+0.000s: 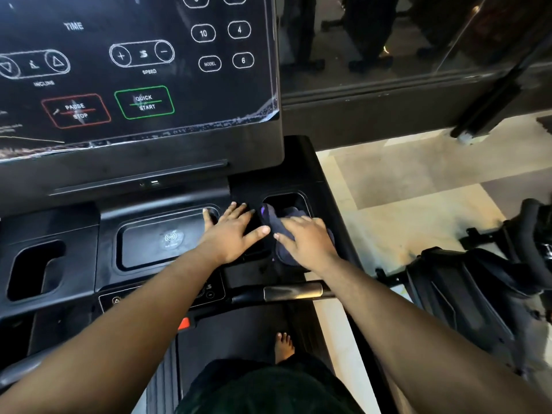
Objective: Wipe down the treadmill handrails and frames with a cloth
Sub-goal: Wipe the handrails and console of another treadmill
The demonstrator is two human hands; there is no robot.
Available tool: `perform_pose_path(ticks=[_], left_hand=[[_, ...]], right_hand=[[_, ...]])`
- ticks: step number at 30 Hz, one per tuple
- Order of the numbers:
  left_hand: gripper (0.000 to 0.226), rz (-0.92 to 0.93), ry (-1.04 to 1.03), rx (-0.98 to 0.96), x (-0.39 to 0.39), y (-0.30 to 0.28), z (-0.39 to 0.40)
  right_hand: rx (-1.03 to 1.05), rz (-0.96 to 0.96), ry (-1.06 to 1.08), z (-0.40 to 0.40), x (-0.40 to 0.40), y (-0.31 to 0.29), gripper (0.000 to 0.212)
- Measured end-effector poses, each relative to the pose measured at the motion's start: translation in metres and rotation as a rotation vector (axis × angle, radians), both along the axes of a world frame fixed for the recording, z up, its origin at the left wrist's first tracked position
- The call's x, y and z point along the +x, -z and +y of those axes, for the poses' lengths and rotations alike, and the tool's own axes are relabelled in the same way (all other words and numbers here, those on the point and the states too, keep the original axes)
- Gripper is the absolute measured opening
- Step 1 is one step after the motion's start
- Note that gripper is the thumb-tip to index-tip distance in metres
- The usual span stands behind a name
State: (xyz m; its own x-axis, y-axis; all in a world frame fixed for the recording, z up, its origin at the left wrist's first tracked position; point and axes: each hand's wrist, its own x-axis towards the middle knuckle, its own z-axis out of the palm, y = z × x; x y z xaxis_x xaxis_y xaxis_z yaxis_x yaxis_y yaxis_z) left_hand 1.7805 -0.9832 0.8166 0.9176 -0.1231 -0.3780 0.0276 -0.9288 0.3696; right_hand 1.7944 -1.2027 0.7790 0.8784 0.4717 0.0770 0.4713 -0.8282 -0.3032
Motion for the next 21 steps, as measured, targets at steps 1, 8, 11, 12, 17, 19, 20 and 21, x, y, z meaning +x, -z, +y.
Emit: perform_pose_path(ticks=[1, 8, 11, 12, 17, 19, 20, 21], left_hand=[[0.11, -0.007, 0.021, -0.016, -0.006, -0.011, -0.008], [0.045, 0.218, -0.258, -1.05, -0.049, -0.034, -0.06], [0.021, 0.26, -0.28, -1.22, -0.078, -0.036, -0.076], [0.021, 0.296, -0.294, -1.248, -0.088, -0.034, -0.079], [0.026, 0.493, -0.41, -1.283, -0.134, -0.021, -0.093], [0.026, 0.508, -0.425, -1.247, -0.153, -0.01, -0.1], [0.029, 0.485, -0.414, -1.223, -0.161, -0.004, -0.105], [0.033, 0.45, -0.398, -1.197, -0.168, 0.005, -0.11]], right_hand=[[0.089, -0.013, 0.053, -0.001, -0.006, -0.008, 0.041], [0.308, -0.081, 0.166, -0.014, -0.084, -0.04, 0.064], [0.573, -0.011, 0.318, -0.035, -0.129, -0.044, 0.065], [0.611, -0.024, 0.427, -0.039, -0.145, -0.045, 0.067], [0.825, 0.357, 0.768, -0.049, -0.198, -0.049, 0.083], [0.749, 0.273, 0.824, -0.06, -0.217, -0.048, 0.08], [0.705, 0.219, 0.832, -0.065, -0.226, -0.047, 0.076], [0.658, 0.172, 0.828, -0.071, -0.234, -0.045, 0.073]])
